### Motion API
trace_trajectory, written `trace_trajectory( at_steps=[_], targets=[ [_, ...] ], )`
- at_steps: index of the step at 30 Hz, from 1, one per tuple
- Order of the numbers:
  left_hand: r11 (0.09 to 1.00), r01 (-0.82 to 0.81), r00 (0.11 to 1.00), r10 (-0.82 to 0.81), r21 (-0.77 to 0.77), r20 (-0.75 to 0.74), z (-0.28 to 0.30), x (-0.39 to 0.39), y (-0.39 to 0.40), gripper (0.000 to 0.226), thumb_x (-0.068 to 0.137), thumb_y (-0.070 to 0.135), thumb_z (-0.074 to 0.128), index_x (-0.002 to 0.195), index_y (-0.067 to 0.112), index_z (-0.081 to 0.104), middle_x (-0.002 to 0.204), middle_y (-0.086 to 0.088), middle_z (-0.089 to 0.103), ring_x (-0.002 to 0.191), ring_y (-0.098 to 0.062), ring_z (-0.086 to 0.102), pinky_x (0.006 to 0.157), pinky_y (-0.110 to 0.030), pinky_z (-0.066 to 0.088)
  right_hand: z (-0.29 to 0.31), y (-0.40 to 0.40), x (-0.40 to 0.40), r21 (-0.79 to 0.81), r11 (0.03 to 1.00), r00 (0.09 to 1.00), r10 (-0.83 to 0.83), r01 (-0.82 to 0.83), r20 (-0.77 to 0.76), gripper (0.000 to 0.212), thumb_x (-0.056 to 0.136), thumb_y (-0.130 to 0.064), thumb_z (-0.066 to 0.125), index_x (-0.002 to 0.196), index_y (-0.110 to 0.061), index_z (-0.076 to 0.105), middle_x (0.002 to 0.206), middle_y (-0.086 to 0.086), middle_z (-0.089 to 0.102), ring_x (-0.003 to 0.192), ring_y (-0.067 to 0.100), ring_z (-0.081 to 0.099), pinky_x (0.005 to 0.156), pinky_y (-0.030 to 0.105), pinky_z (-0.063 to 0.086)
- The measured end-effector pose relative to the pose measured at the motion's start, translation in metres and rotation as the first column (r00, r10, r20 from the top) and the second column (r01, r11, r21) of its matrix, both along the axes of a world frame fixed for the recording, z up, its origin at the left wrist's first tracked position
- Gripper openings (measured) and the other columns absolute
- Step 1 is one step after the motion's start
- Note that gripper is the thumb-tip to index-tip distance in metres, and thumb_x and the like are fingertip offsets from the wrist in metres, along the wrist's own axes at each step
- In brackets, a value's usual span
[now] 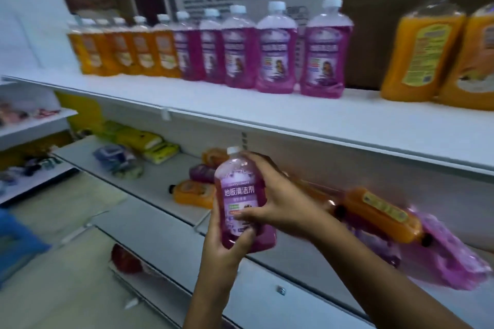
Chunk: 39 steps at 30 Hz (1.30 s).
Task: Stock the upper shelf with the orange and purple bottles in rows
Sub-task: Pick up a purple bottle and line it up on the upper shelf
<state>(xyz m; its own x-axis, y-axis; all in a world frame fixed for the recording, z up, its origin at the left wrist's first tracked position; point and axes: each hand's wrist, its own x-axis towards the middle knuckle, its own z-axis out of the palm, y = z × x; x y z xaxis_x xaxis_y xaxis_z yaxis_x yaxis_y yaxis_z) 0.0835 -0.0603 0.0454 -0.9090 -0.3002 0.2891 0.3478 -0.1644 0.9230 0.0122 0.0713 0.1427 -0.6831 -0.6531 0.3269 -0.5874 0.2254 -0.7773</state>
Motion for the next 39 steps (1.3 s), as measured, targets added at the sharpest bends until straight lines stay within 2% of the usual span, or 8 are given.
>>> trace_trajectory(
  at_steps=[7, 11, 13, 17, 27, 33, 37, 39],
  targets=[
    [0.987, -0.146, 0.986, 0.139, -0.072, -0.093, 0.011, 0.037, -0.095, 0.087, 0.067, 0.038, 0.083, 0.145, 0.04, 0.043, 0.128, 0.003, 0.067, 0.114, -0.02, 0.067, 0.082, -0.027, 0.057, 0.017, -0.101, 0.024, 0.037, 0.99, 0.974, 0.141, -0.136, -0.178, 0.093, 0.081, -0.032, 0.081, 0.151, -0.038, 0.02, 0.151, -0.022, 0.025, 0.138, 0.008, 0.039, 0.101, 0.029, 0.053],
    [0.98, -0.181, 0.976, 0.168, -0.083, -0.142, 0.03, 0.049, -0.13, 0.083, 0.062, 0.038, 0.082, 0.135, 0.054, 0.046, 0.122, 0.009, 0.069, 0.109, -0.016, 0.068, 0.077, -0.025, 0.058, 0.035, -0.135, 0.037, 0.024, 0.985, 0.957, 0.171, -0.17, -0.234, 0.09, 0.084, -0.027, 0.079, 0.151, -0.039, 0.02, 0.153, -0.022, 0.023, 0.138, 0.007, 0.039, 0.099, 0.029, 0.054],
    [0.981, -0.177, 0.972, 0.162, -0.081, -0.167, 0.045, 0.051, -0.142, 0.079, 0.061, 0.038, 0.083, 0.129, 0.06, 0.05, 0.12, 0.01, 0.069, 0.108, -0.015, 0.069, 0.075, -0.025, 0.058, 0.05, -0.143, 0.043, 0.005, 0.984, 0.951, 0.171, -0.176, -0.258, 0.089, 0.085, -0.024, 0.078, 0.151, -0.039, 0.021, 0.153, -0.023, 0.022, 0.137, 0.009, 0.04, 0.095, 0.028, 0.056],
    [0.987, -0.105, 0.967, 0.072, -0.123, -0.246, 0.078, 0.041, -0.155, 0.079, 0.072, 0.033, 0.081, 0.14, 0.048, 0.044, 0.126, 0.004, 0.067, 0.112, -0.018, 0.067, 0.079, -0.028, 0.058, 0.088, -0.143, 0.044, 0.014, 0.99, 0.925, 0.133, -0.137, -0.357, 0.09, 0.084, -0.027, 0.078, 0.153, -0.034, 0.02, 0.153, -0.017, 0.024, 0.136, 0.01, 0.041, 0.095, 0.03, 0.057],
    [0.892, -0.118, 0.932, -0.052, -0.436, -0.359, 0.17, -0.019, -0.173, 0.09, 0.089, 0.032, 0.071, 0.157, 0.034, 0.013, 0.133, 0.01, 0.059, 0.12, -0.011, 0.062, 0.088, -0.031, 0.057, 0.166, -0.133, -0.014, 0.098, 0.994, 0.865, 0.086, -0.043, -0.494, 0.101, 0.083, -0.02, 0.076, 0.157, -0.034, 0.008, 0.157, -0.009, 0.019, 0.137, 0.015, 0.041, 0.095, 0.006, 0.045],
    [0.812, -0.083, 0.942, -0.125, -0.577, -0.312, 0.225, -0.086, -0.179, 0.092, 0.085, 0.03, 0.074, 0.156, 0.038, 0.017, 0.134, 0.011, 0.058, 0.121, -0.006, 0.059, 0.097, -0.027, 0.053, 0.192, -0.127, -0.067, -0.008, 0.995, 0.801, -0.083, 0.097, -0.593, 0.101, 0.084, -0.012, 0.078, 0.157, -0.027, 0.01, 0.157, 0.002, 0.018, 0.143, 0.019, 0.03, 0.109, 0.032, 0.046],
    [0.794, 0.018, 0.96, -0.183, -0.607, -0.212, 0.24, -0.138, -0.19, 0.098, 0.079, 0.026, 0.078, 0.156, 0.036, 0.019, 0.131, 0.012, 0.063, 0.12, -0.007, 0.061, 0.101, -0.038, 0.052, 0.196, -0.132, -0.107, -0.025, 0.987, 0.826, -0.146, 0.158, -0.545, 0.099, 0.083, -0.008, 0.078, 0.157, -0.029, 0.015, 0.155, 0.002, 0.019, 0.133, 0.01, 0.034, 0.089, 0.001, 0.044],
    [0.778, 0.03, 0.973, -0.168, -0.628, -0.162, 0.237, -0.157, -0.2, 0.098, 0.078, 0.028, 0.08, 0.155, 0.04, 0.02, 0.13, 0.011, 0.063, 0.118, -0.006, 0.061, 0.102, -0.041, 0.051, 0.194, -0.14, -0.123, -0.001, 0.984, 0.829, -0.151, 0.178, -0.538, 0.099, 0.082, -0.008, 0.079, 0.157, -0.026, 0.016, 0.153, 0.003, 0.022, 0.129, 0.009, 0.036, 0.091, 0.001, 0.042]
  ],
)
